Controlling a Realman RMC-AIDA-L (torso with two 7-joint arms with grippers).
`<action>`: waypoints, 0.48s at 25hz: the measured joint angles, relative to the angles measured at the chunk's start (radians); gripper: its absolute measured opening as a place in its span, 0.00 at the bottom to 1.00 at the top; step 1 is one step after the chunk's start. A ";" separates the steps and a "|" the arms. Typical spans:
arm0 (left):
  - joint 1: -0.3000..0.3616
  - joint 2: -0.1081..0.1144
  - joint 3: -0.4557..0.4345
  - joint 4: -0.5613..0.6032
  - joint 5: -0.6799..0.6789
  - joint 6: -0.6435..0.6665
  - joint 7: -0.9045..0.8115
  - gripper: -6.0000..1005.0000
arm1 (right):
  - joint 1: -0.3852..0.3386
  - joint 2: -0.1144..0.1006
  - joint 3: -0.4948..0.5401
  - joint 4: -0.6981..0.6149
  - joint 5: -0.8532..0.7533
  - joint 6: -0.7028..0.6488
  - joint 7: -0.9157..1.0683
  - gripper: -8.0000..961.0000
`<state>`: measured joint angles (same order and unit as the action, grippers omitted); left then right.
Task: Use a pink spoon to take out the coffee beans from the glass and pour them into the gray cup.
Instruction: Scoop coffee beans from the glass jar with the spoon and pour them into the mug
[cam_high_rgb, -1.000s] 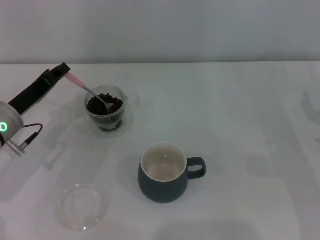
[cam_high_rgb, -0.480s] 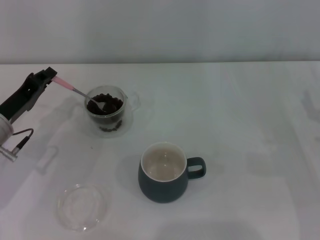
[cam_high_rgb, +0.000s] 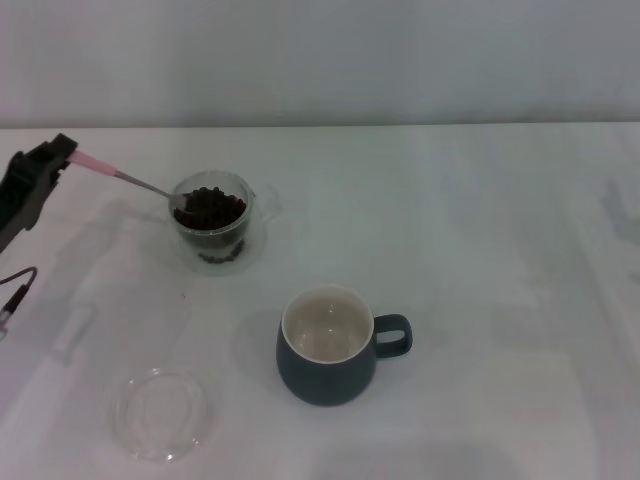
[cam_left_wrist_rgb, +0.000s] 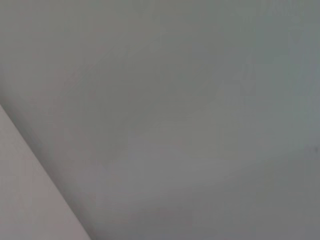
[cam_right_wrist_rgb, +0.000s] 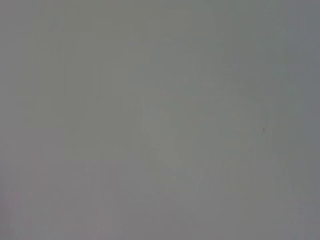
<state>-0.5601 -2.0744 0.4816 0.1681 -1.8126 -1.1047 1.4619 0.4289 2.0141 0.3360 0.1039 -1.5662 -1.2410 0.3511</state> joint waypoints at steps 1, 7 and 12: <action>0.008 0.000 0.000 0.000 -0.011 -0.011 0.000 0.14 | 0.001 0.000 0.000 0.000 0.000 0.000 0.000 0.85; 0.041 0.002 0.000 0.004 -0.043 -0.048 0.000 0.14 | 0.004 0.000 0.000 0.000 -0.004 0.000 -0.001 0.85; 0.045 0.003 0.000 0.005 -0.045 -0.054 0.000 0.14 | 0.010 0.000 -0.005 0.003 -0.007 0.000 -0.001 0.85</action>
<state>-0.5154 -2.0710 0.4816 0.1734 -1.8574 -1.1584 1.4619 0.4387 2.0141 0.3312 0.1070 -1.5728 -1.2408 0.3496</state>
